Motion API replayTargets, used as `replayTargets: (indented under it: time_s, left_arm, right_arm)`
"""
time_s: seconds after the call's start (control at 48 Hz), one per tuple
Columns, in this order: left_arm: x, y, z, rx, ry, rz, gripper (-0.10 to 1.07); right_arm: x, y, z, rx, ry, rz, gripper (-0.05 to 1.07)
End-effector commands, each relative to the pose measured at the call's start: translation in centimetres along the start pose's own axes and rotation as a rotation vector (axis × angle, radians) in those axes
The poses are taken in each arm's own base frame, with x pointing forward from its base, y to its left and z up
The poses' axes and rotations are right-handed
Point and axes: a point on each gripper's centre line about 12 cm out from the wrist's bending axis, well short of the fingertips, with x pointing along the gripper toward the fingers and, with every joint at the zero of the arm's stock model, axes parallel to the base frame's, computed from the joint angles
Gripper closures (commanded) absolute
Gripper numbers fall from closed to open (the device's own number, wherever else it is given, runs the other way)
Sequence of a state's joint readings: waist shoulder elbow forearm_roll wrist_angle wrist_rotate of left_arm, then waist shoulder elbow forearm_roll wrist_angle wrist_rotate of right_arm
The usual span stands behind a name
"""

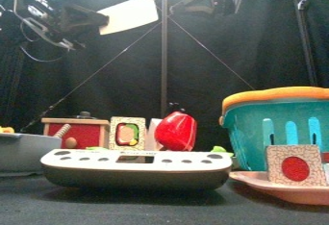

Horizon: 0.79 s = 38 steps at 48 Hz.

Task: Regrasp cleaver

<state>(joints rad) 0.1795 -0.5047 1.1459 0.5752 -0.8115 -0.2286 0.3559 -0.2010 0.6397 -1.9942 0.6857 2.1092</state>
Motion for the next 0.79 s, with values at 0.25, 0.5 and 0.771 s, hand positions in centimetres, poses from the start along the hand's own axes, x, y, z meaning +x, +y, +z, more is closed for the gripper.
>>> replayTargets:
  time_s: [0.25,0.5,0.771]
  left_arm:
    - [0.0,0.0,0.2,0.001,-0.006,-0.001,0.62]
    - [0.0,0.0,0.4,0.005,-0.008,0.002,0.62]
    - [-0.2,0.0,0.7,0.019,-0.006,0.005,0.62]
  right_arm:
    - [-0.8,0.1,5.9,0.567,0.103,-0.052,0.04]
    - [-2.5,-2.1,11.4,1.004,0.164,0.004,0.04]
    - [-5.4,-9.0,15.0,1.265,0.150,-0.100,0.04]
